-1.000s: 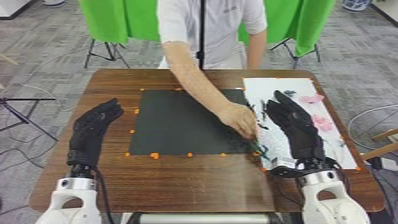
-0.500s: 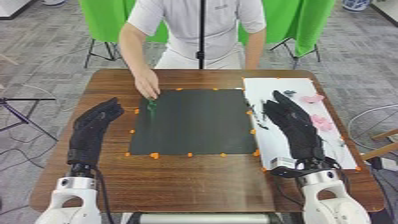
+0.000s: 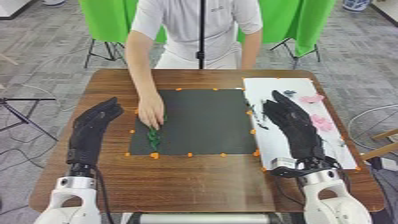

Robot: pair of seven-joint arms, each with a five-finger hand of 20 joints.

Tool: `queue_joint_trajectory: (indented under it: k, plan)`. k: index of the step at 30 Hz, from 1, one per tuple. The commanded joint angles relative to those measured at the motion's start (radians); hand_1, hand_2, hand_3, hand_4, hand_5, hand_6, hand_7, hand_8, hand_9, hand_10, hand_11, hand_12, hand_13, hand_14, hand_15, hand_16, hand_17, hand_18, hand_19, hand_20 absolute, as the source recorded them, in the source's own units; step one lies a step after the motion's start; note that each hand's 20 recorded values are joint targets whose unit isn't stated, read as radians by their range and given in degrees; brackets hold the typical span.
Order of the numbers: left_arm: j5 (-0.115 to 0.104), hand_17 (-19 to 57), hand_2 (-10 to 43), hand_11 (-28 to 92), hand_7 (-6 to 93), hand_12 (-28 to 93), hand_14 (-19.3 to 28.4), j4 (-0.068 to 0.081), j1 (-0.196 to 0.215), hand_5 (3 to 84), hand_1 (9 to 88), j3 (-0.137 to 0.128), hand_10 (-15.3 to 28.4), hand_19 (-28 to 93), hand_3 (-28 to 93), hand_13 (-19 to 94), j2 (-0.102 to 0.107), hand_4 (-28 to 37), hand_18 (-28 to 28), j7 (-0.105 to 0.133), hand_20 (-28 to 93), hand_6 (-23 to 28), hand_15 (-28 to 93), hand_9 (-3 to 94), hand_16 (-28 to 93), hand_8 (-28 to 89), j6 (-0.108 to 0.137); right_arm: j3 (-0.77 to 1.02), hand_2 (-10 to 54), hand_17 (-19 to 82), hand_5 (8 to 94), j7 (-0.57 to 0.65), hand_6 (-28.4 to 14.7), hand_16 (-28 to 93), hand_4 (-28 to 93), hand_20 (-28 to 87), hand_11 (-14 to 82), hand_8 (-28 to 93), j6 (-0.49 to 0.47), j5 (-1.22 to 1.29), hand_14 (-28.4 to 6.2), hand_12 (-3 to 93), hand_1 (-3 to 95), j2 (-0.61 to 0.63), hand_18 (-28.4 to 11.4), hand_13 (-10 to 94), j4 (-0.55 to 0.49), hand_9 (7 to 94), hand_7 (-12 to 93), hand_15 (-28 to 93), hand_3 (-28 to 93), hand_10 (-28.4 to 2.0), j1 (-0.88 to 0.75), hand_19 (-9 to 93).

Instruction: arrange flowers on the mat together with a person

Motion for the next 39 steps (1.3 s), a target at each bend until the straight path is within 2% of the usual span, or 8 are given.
queue_joint_trajectory:
  k: [1, 5, 11, 14, 17, 19, 33, 39]
  plan:
    - [-0.003, 6.9, -5.7, 18, 15.1, 15, 16.4, 0.0, 0.007, 48.7, 32.1, -0.001, 12.3, 6, 62, 34, -0.002, -13.8, 11.7, -0.012, 20, 3.1, 17, 43.4, 4, -6, 0.003, 0.001, -6.3, 16, 34.7, -0.004, -3.0, 14, -17, 21, 3.7, -8, -0.007, -0.01, -13.1, 13.4, 13.9, -0.002, -10.8, 28, -0.011, 38.4, 9, 8, 78, -14.9, -0.008, 2]
    - [-0.003, 6.9, -5.6, 18, 15.0, 15, 16.4, 0.002, 0.003, 48.6, 32.0, 0.004, 12.3, 6, 62, 34, 0.001, -13.8, 11.7, -0.014, 20, 3.2, 17, 43.5, 4, -6, 0.0, -0.002, -6.3, 16, 34.7, -0.004, -3.0, 14, -17, 21, 3.7, -8, 0.0, -0.012, -13.1, 13.4, 13.7, 0.0, -10.9, 28, -0.01, 38.5, 9, 8, 78, -14.9, -0.006, 2]
    - [0.005, 6.8, -5.5, 18, 15.1, 15, 16.4, 0.001, 0.002, 48.6, 31.9, -0.001, 12.3, 6, 62, 34, -0.009, -13.8, 11.7, -0.018, 20, 3.2, 17, 43.5, 4, -6, -0.01, -0.002, -6.3, 16, 34.8, -0.005, -3.0, 14, -17, 21, 3.7, -8, -0.002, -0.015, -13.1, 13.4, 13.9, -0.001, -11.0, 28, -0.009, 38.5, 9, 8, 78, -14.9, -0.005, 2]
    - [0.008, 6.8, -5.5, 18, 15.1, 15, 16.4, -0.001, 0.004, 48.6, 31.8, -0.001, 12.3, 6, 62, 34, -0.008, -13.8, 11.7, -0.022, 20, 3.2, 17, 43.5, 4, -6, -0.001, -0.003, -6.6, 16, 34.8, -0.015, -3.0, 14, -17, 21, 3.7, -8, -0.003, -0.011, -13.1, 13.4, 14.0, 0.001, -11.0, 28, -0.006, 38.5, 9, 8, 78, -14.9, -0.004, 2]
    - [0.002, 6.8, -5.1, 18, 15.0, 15, 16.4, 0.0, 0.005, 48.7, 31.4, -0.001, 12.4, 6, 62, 34, -0.012, -13.9, 11.7, -0.02, 20, 3.3, 17, 43.4, 4, -6, -0.01, -0.003, -7.1, 16, 34.8, -0.02, -3.0, 14, -17, 21, 3.7, -8, 0.003, -0.009, -13.1, 13.4, 13.3, 0.002, -11.4, 28, -0.005, 38.5, 9, 8, 78, -14.8, -0.004, 3]
    - [0.009, 6.8, -4.8, 18, 15.0, 15, 16.5, 0.002, 0.003, 48.6, 31.0, 0.0, 12.5, 6, 62, 34, -0.014, -14.0, 11.6, -0.021, 20, 3.3, 17, 43.5, 5, -6, -0.01, -0.003, -7.3, 16, 34.8, -0.021, -3.0, 14, -17, 22, 3.8, -8, 0.004, -0.011, -13.1, 13.4, 13.1, 0.002, -11.6, 28, -0.003, 38.5, 9, 8, 78, -14.8, -0.002, 4]
    - [0.004, 6.8, -5.1, 18, 14.7, 15, 16.4, 0.0, 0.005, 48.7, 30.6, -0.002, 12.7, 6, 63, 34, -0.01, -14.5, 11.6, -0.022, 20, 3.4, 17, 43.4, 4, -6, -0.007, 0.004, -9.4, 16, 34.7, -0.044, -2.9, 15, -18, 22, 3.8, -8, -0.024, -0.031, -12.9, 13.5, 14.1, -0.001, -11.7, 29, 0.002, 38.5, 9, 8, 78, -14.5, 0.0, 3]
    - [0.002, 6.8, -5.0, 18, 14.7, 15, 16.5, -0.002, 0.01, 48.7, 30.7, -0.002, 12.6, 6, 63, 34, -0.006, -14.7, 11.6, -0.019, 20, 3.4, 17, 43.4, 4, -6, -0.001, -0.006, -9.5, 16, 35.0, -0.083, -2.8, 15, -19, 22, 3.9, -8, 0.022, -0.054, -12.6, 13.7, 16.3, 0.014, -11.7, 29, -0.003, 38.8, 10, 8, 77, -14.2, -0.005, 3]
